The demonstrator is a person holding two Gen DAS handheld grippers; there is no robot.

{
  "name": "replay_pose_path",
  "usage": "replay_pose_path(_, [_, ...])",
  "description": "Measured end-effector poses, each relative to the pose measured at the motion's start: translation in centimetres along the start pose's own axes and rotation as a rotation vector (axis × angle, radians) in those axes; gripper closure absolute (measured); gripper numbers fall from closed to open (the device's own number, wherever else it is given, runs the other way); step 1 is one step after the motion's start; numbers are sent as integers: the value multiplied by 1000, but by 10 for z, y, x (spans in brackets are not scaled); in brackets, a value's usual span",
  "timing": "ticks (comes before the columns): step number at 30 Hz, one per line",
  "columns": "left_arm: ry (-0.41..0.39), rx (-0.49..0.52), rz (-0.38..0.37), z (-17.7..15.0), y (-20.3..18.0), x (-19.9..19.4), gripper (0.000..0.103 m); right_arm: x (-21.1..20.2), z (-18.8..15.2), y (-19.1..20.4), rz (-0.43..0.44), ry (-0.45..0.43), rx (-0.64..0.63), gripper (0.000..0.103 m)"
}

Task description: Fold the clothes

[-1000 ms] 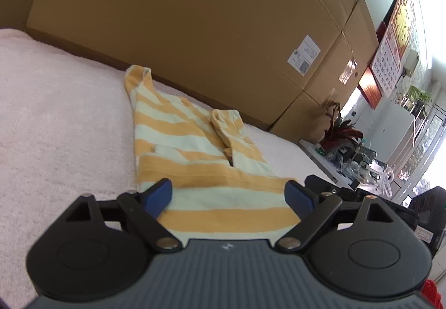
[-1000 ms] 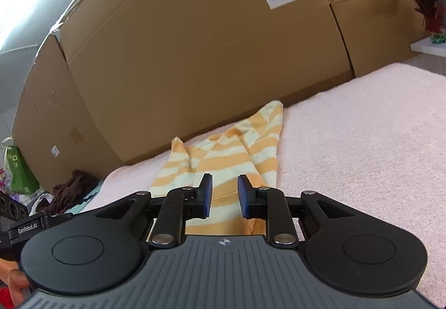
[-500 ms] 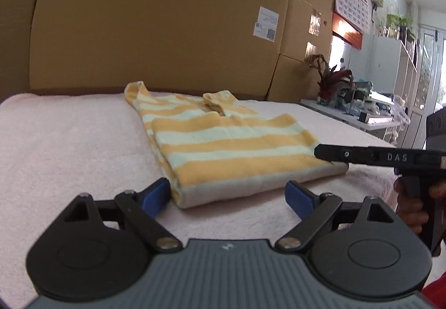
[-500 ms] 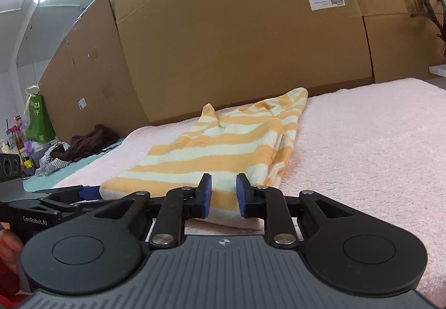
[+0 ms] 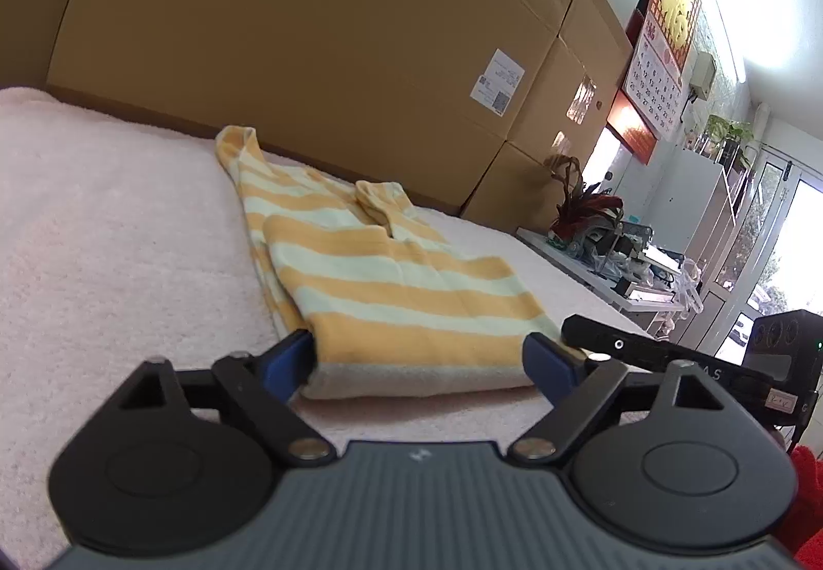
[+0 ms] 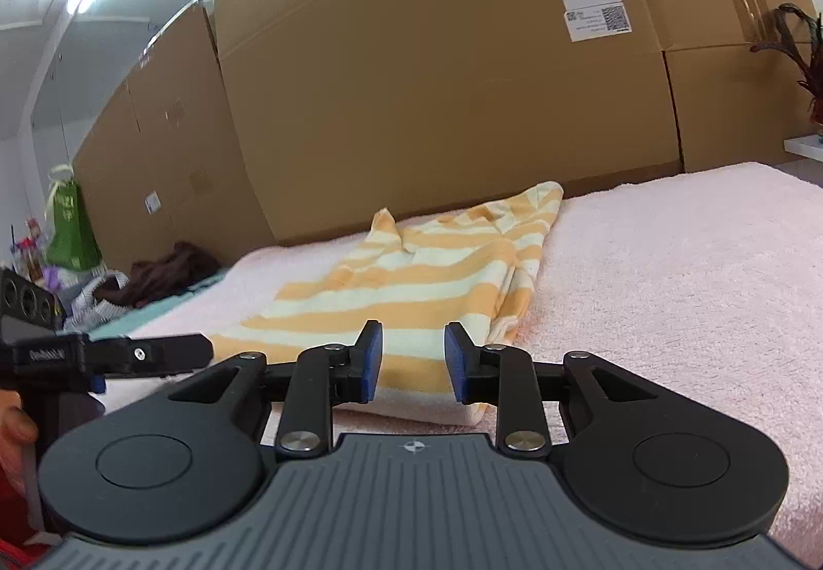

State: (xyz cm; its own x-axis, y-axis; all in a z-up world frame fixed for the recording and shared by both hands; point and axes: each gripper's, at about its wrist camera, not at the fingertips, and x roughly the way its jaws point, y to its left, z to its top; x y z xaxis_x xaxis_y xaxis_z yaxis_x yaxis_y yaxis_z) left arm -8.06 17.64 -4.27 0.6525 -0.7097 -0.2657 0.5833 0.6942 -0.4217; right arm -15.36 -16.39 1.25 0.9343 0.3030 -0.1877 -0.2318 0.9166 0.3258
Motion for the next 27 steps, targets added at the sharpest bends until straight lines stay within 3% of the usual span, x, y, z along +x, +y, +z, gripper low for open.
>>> replay_pose_path(3, [-5,-38,-7,0,6,-1,25,-6,1,-8,-46,2,39,67])
replay_pose_path(4, [-4,-44,-2,0,8,-1,32,-6,-1,-11,-42,22,49,67])
replay_pose_path(5, [-4,-50,3,0,9,-1,40,-6,-2,-13,-37,39,57,69])
replay_pose_path(6, [-3,-56,8,0,11,-1,46,-6,-4,-13,-23,46,60,78])
replay_pose_path(8, [-1,-69,18,0,14,0,74,-6,-9,-11,-18,47,40,86])
replay_pose_path(11, [4,-153,-6,1,25,-3,87,-5,-7,-15,-5,46,72,91])
replay_pose_path(15, [11,-177,-24,0,25,-8,90,-14,1,-23,69,22,126,95])
replay_pose_path(19, [30,-172,-12,-1,28,-8,86,-7,-3,-30,51,96,133,94])
replay_pose_path(21, [41,-171,-13,3,29,-9,87,-11,-2,-28,43,74,115,89])
replay_pose_path(25, [6,-48,34,20,15,-15,85,-15,15,-21,47,-15,70,86])
replay_pose_path(27, [-32,7,42,30,7,-15,74,-5,21,-18,65,-16,70,86])
